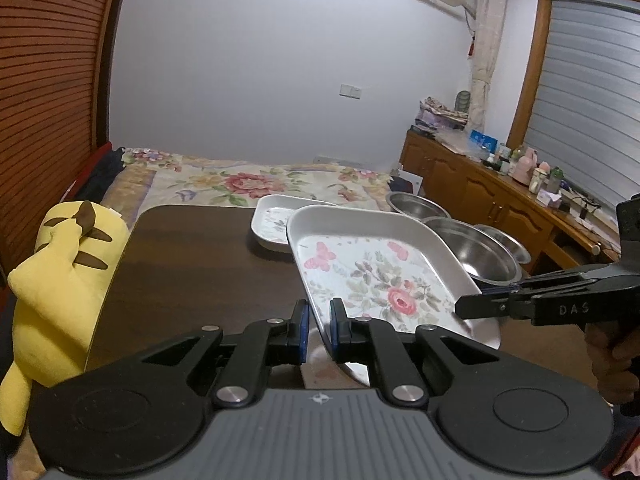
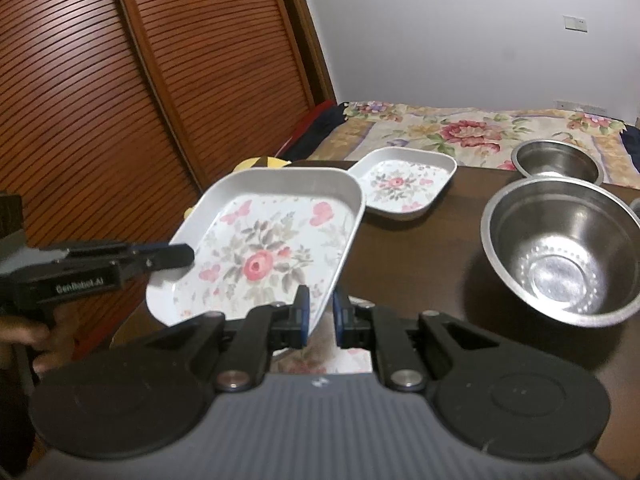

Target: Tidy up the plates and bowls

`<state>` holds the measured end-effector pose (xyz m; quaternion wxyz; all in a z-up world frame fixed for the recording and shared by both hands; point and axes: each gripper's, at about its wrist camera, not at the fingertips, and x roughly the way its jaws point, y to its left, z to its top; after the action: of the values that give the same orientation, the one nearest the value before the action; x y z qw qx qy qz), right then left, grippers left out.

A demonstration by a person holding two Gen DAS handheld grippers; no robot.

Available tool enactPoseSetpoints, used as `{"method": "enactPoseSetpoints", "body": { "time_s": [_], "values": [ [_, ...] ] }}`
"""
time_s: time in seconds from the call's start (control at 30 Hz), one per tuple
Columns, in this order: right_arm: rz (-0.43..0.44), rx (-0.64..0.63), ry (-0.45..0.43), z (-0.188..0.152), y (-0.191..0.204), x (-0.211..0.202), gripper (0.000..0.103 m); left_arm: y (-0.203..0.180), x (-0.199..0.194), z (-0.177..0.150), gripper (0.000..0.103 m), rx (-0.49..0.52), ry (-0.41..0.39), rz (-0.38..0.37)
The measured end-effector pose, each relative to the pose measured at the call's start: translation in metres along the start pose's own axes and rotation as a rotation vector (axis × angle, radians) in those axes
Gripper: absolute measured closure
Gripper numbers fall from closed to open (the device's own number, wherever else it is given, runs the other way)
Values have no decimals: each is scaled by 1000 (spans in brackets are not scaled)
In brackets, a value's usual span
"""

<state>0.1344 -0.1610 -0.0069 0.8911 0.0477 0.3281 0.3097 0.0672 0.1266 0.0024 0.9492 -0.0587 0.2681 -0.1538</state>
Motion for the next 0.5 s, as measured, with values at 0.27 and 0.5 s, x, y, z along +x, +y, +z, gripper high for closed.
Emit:
{"method": "enactPoseSetpoints", "body": {
  "time_s": [0.27,0.5],
  "values": [
    [-7,-12,21,-17,-2,-5,89,-7,1,-20,92,-10,23,-7],
    [-7,10,26,-34,-7,-10,89,-14,5,-35,92,-11,48,-7]
  ]
}}
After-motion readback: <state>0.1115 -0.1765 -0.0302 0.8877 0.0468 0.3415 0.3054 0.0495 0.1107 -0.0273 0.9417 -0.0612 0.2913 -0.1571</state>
